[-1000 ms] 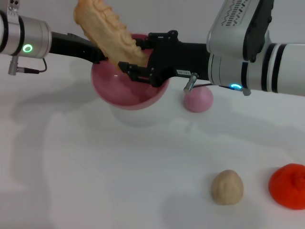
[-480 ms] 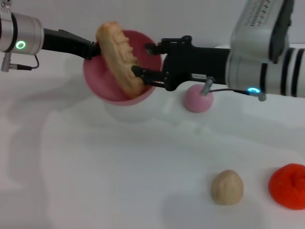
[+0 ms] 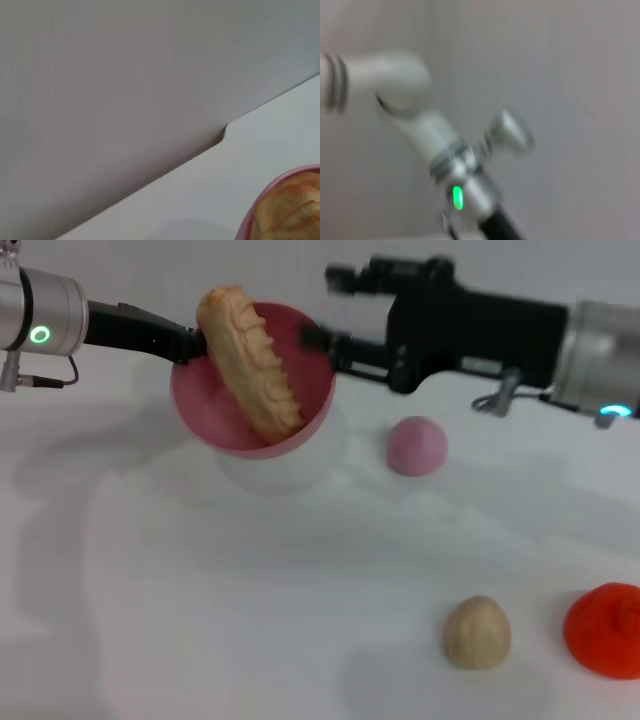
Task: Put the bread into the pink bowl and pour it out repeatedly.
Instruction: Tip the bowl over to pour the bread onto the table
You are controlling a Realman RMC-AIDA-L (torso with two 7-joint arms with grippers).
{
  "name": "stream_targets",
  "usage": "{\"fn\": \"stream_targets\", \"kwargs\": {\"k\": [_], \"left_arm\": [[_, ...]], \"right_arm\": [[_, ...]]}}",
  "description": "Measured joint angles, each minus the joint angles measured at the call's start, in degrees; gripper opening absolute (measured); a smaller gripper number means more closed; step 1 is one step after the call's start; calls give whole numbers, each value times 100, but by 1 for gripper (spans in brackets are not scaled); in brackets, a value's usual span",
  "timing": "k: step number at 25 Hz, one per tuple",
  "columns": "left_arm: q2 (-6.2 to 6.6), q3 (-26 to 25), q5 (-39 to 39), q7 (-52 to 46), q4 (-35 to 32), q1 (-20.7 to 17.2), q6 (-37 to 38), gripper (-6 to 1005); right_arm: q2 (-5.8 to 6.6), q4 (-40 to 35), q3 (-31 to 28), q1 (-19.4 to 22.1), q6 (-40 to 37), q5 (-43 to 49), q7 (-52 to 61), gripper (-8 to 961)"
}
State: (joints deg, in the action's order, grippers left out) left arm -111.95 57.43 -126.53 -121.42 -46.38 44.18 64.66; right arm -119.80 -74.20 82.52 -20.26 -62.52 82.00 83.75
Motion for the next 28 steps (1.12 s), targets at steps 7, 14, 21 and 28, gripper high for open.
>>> {"fn": "stream_targets", "kwargs": {"k": [7,14,21,28], "left_arm": [[-51,46,-4,-55,7,4,43,42],[-81,48,-5,-128,-16,-14,82,42],[-177,107,-4,-136,-44,28,91,43],[-240,188,-3,-108,-45,98,85,43]], "right_arm": [[1,-6,-220,559,-591,-1817,-1975,581],[32,872,-80,1083,-1174,-4097,-4418,580],[43,2545,-71,1051,-2475,-5792,-5941,580],[44,3863,-73,924,-3348,-6854,-6435,580]]}}
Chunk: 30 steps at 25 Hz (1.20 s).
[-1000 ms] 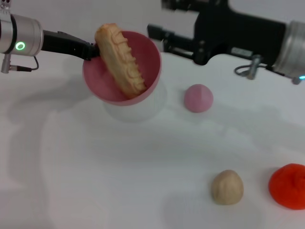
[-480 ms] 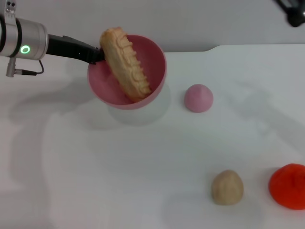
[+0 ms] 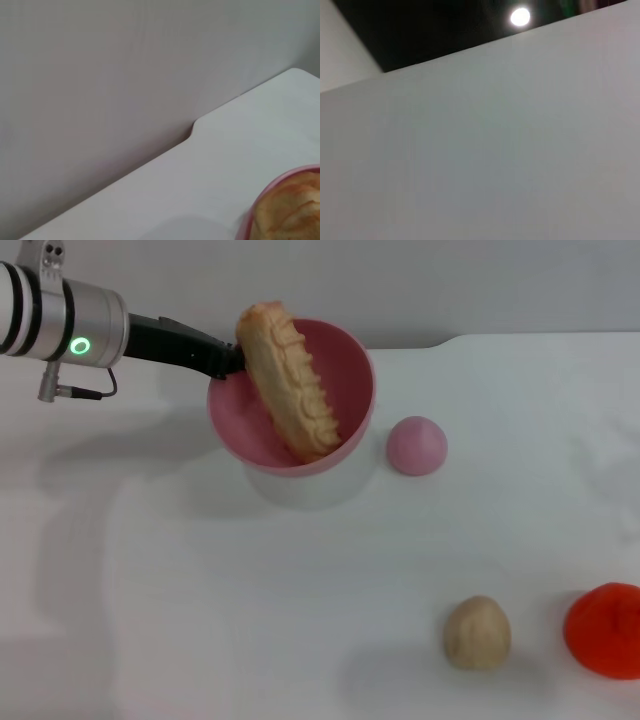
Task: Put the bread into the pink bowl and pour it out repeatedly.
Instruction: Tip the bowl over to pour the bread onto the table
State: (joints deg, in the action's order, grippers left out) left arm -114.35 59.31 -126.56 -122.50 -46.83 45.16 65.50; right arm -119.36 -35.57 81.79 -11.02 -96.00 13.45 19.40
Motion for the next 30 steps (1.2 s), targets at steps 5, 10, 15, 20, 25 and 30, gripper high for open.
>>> {"fn": "stream_targets", "kwargs": {"k": [5,10,15,20,25,30], "left_arm": [[-137,18,4,124,-123,2,-126,43],[-370,226,101,433,-390,-84,-393,42],[-377,1160,562,410,-381,-231,-1199,43],[-383,1966,890,407,-445,-387,-2050,42],[-393,2553,951,406,-466,-447,-2772,42],[-399,2861,952,406,-472,-557,-3467,42]], "right_arm": [[17,491,-77,-70,-179,-486,-10,580],[26,870,-206,-155,-197,-718,-20,580],[27,1289,-238,-313,-204,-944,-25,580],[27,1329,-247,-321,-198,-960,-27,580],[27,1335,-255,-332,-174,-964,-30,580],[27,1339,-283,-338,-162,-968,-32,580]]}}
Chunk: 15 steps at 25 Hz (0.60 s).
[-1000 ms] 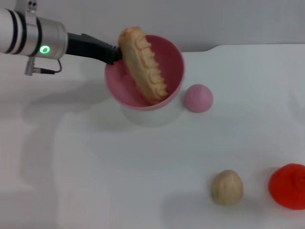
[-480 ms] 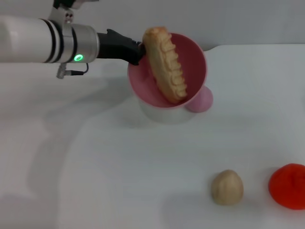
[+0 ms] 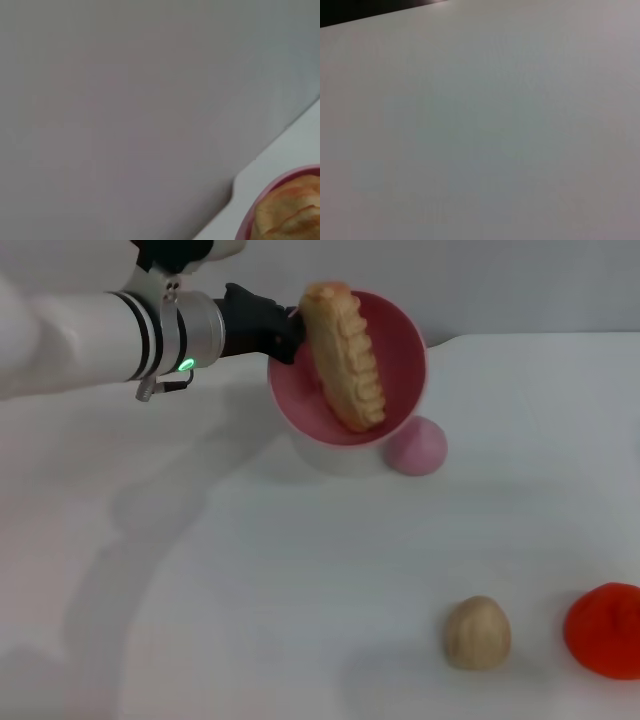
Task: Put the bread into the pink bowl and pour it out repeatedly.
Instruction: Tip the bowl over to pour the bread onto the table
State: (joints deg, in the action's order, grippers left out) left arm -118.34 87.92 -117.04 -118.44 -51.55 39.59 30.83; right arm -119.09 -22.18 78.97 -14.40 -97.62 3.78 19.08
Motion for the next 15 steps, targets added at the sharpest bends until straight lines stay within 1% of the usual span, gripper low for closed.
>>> {"fn": "stream_targets", "kwargs": {"k": [9,15], "left_arm": [[11,846,-98,46,-284,-481,-1374,42],[-4,1225,-664,66,-481,-788,-2044,42]], "right_arm": [[0,4,-18,-49,15,-1,-1,580],[0,-20,8,-66,16,0,-1,580]]}}
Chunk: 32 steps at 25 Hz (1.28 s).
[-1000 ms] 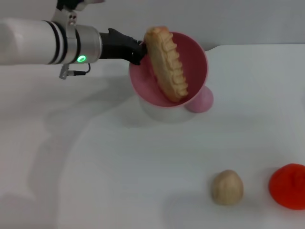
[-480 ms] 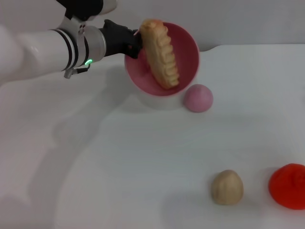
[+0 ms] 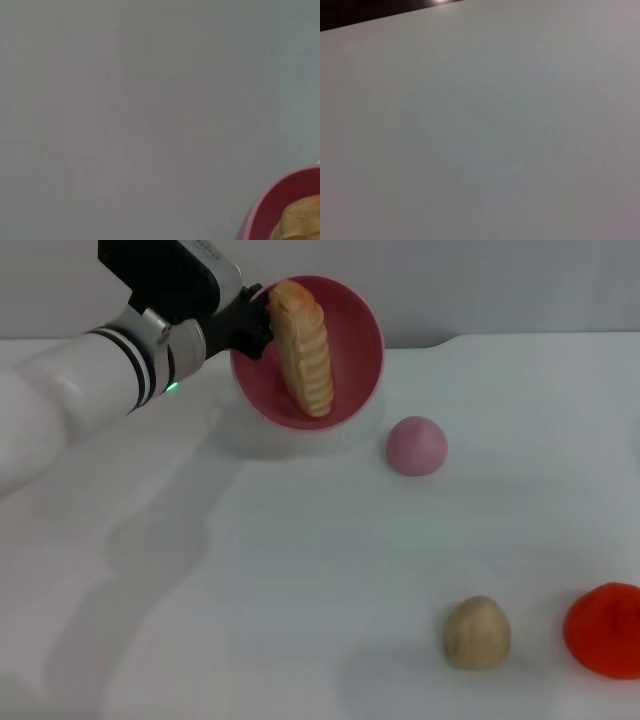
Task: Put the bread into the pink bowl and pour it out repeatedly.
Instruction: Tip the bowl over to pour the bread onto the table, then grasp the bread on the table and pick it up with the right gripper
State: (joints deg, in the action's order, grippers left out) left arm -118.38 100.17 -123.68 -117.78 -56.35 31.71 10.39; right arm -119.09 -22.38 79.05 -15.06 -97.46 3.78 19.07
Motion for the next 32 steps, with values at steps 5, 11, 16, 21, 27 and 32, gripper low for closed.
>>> {"fn": "stream_targets", "kwargs": {"k": [5,11,16,21,27,32], "left_arm": [[3,394,-264,14,-24,-51,-362,42],[-10,934,-876,18,-49,-65,-732,42],[-15,1025,-1208,18,-129,-73,-839,42],[-16,1037,-1230,18,-146,-65,-849,42],[-17,1086,-1188,-33,-106,36,-995,43],[13,706,-865,-429,-125,323,-986,43]], "right_arm": [[-11,3,32,-45,-6,0,0,579],[-23,26,42,-83,-29,0,1,579],[-30,25,46,-94,-21,0,21,579],[-39,23,82,-97,-22,0,39,579],[-39,233,127,-251,-22,0,45,579],[-35,537,120,-480,16,3,47,579]]}}
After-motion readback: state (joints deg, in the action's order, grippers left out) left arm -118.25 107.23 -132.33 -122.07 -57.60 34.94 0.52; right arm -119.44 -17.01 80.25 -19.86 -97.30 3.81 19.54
